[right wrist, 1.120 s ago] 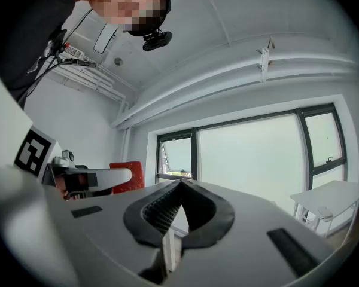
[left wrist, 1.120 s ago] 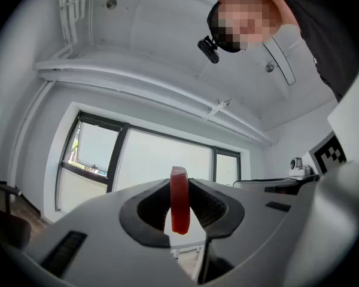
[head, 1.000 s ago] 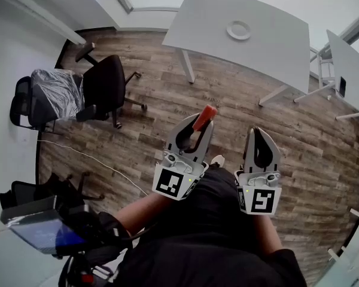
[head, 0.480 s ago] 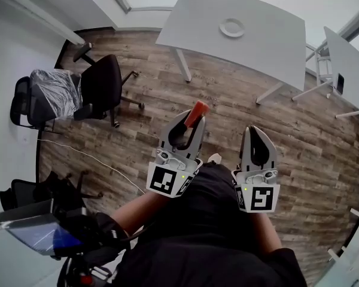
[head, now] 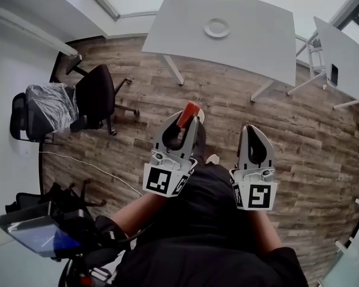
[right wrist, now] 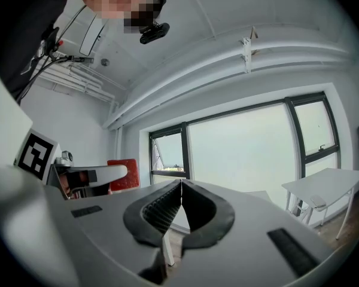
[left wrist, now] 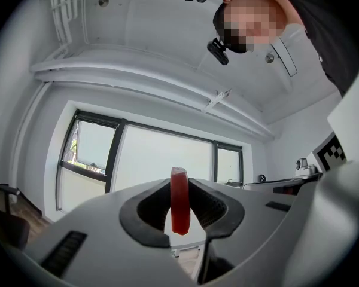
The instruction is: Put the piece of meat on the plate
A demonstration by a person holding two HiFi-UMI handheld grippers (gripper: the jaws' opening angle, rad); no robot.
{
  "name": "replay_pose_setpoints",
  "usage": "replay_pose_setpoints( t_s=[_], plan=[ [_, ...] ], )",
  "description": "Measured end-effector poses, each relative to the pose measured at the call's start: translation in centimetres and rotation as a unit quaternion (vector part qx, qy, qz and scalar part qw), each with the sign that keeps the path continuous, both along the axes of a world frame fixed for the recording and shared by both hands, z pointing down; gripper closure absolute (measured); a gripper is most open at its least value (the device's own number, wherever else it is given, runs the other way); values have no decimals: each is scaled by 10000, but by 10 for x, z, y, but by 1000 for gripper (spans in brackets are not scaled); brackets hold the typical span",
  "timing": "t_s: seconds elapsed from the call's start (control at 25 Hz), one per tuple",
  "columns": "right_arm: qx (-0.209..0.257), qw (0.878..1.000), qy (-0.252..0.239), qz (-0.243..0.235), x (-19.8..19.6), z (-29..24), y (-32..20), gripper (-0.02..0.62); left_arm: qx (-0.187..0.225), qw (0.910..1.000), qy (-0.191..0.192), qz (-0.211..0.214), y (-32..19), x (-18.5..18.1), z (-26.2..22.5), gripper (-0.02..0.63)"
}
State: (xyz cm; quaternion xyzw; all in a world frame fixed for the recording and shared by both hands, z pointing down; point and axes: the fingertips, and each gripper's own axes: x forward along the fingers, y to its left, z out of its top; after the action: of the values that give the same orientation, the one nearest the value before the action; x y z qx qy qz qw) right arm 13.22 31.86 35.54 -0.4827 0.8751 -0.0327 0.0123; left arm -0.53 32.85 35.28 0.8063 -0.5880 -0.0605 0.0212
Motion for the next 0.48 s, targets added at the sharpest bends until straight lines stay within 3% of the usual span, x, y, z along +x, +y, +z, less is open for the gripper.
replay_pose_setpoints(
  t_s=[0.48],
  plan=[
    [212, 9988, 91, 431, 8, -1, -79, 589, 26, 9987, 162, 475, -99, 7, 2, 514]
  ],
)
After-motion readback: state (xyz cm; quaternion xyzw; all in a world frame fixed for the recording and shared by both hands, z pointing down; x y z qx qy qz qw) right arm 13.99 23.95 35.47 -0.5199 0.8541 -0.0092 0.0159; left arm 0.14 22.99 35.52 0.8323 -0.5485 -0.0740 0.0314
